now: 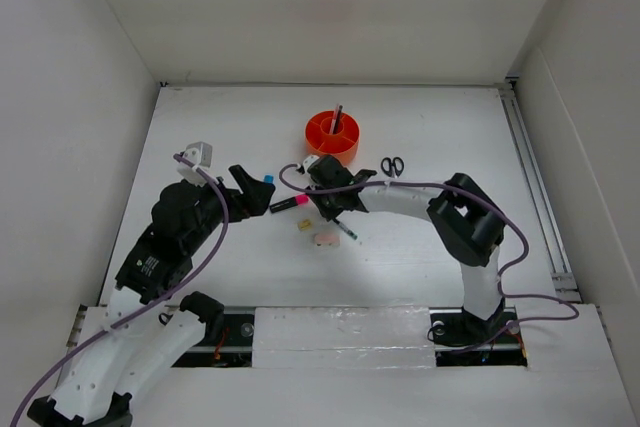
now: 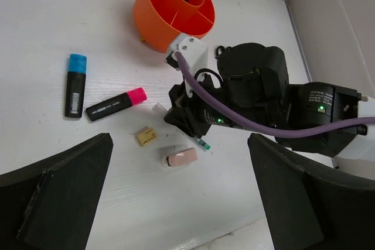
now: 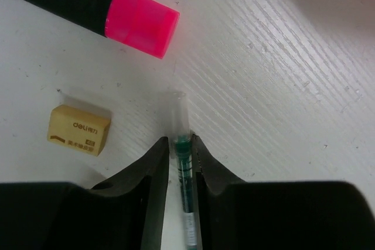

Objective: Sort the stationery into containers
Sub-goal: Pick up the pen from the center of the board, then place the pen in the storage box.

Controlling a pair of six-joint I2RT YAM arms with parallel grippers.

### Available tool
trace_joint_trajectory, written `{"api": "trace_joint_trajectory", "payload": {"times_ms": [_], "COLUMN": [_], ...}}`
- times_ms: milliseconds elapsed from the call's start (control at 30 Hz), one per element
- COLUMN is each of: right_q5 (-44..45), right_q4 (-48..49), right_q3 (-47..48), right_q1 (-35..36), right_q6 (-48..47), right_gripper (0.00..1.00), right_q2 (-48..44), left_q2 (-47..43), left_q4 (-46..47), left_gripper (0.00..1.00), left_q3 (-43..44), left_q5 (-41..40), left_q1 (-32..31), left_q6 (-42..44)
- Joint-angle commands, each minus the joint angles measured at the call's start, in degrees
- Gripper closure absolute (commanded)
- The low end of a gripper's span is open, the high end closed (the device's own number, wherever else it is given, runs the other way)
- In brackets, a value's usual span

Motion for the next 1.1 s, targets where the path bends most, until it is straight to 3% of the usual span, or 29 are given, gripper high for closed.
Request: {"api": "trace_joint_trajectory", "payload": {"times_ms": [0, 200, 400, 667, 767, 900, 967, 1067], "right_q5": [3.80, 6.52, 20.73, 29.55, 27.72, 22.45, 19.38, 6.83], "right_q4": [-2.74, -3.88, 0.68, -0.54, -0.03, 7.61, 16.61, 27.36], "right_q3": [1.27, 2.50, 1.18, 7.75, 11.19, 13.39, 12.87, 10.24], "right_q1": [1.59, 2.12, 2.12, 0.02, -0.52, -1.14, -2.54, -7.54], "right_q6": [1.20, 1.81, 4.27, 7.42, 8.67, 7.61, 7.61, 7.08], "right_gripper": [0.75, 1.00, 1.00, 1.00, 1.00, 1.00, 1.00, 1.00], "right_q2": [2.93, 4.60, 0.22, -4.88, -7.69, -12.61, -16.12, -18.59], "left_q2": [-0.82, -1.35, -1.35, -0.82, -0.82, -0.82, -0.82, -0.82], "left_q4": [2.41, 2.41, 2.41, 2.41, 2.41, 1.36, 0.83, 0.83], "left_gripper": [0.00, 0.00, 0.00, 0.00, 0.00, 0.00, 0.00, 0.00], "left_q3": [0.29, 0.29, 0.29, 0.29, 0.29, 0.81, 0.82, 0.82], "left_q5": [0.56, 0.56, 0.03, 0.03, -1.37, -3.31, -4.88, -5.51], "left_q1": [-1.01, -1.01, -1.01, -1.01, -1.01, -1.01, -1.01, -1.01], "left_q6": [0.66, 0.66, 0.66, 0.66, 0.66, -0.48, -1.18, -1.19]}}
